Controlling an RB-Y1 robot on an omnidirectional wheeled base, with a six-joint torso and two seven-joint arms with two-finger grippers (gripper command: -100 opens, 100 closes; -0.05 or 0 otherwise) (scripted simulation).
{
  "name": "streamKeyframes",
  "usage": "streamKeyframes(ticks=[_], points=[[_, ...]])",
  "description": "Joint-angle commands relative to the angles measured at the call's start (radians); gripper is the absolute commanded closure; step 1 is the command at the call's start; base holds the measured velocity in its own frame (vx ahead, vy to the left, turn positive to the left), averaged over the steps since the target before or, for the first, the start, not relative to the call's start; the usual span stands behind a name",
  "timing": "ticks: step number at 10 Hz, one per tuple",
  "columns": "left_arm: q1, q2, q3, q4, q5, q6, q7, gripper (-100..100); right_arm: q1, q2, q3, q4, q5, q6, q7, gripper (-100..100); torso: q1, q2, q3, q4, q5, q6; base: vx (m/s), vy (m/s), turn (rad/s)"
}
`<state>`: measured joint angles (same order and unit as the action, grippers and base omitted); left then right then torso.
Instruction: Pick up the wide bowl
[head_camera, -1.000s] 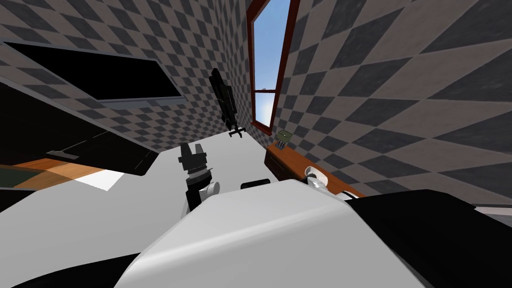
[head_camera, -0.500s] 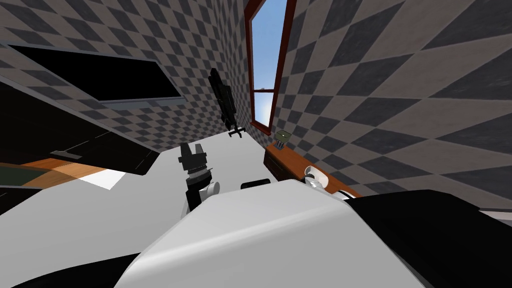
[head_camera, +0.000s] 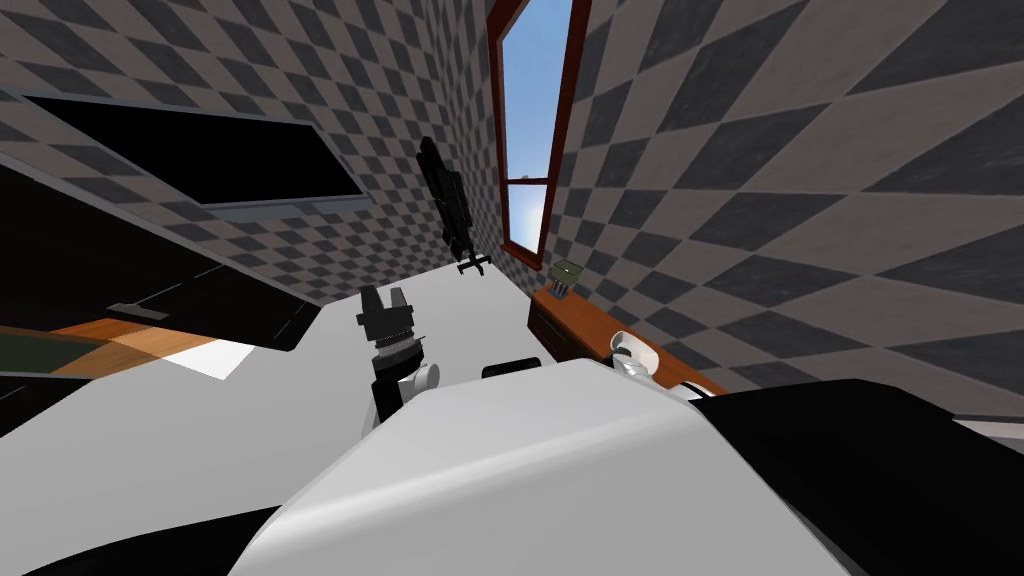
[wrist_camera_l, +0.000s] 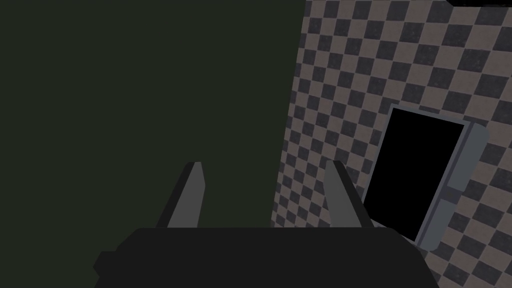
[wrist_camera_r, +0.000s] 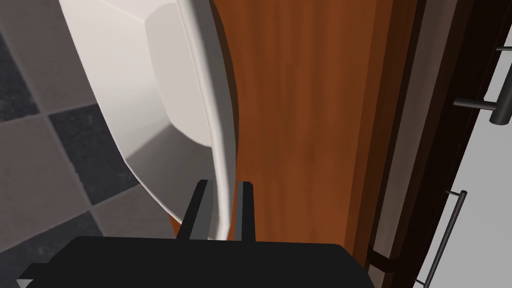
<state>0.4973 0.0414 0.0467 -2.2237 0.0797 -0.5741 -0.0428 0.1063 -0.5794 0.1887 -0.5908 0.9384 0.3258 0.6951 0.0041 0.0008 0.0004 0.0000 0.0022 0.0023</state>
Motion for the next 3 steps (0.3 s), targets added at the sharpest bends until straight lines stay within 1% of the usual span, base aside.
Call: streamKeyframes(ticks=[1, 2, 3], points=[[0.000, 0.000, 0.000, 0.000, 0.000, 0.000, 0.000, 0, 0.001, -0.023, -0.001, 0.014, 0.002, -0.030, -0.007, 100, 0.000, 0.000, 0.000, 0.000, 0.000, 0.000, 0.004, 0.129, -0.049], [0.000, 0.000, 0.000, 0.000, 0.000, 0.000, 0.000, 0, -0.003, -0.015, -0.002, 0.014, 0.004, -0.019, -0.001, 100, 0.004, -0.001, 0.000, 0.000, 0.001, 0.000, 0.004, 0.057, -0.022], [0.000, 0.000, 0.000, 0.000, 0.000, 0.000, 0.000, 0, -0.003, -0.016, -0.002, 0.017, 0.005, -0.024, -0.005, 0, 0.001, -0.001, 0.000, 0.000, 0.001, -0.001, -0.001, 0.011, 0.000]])
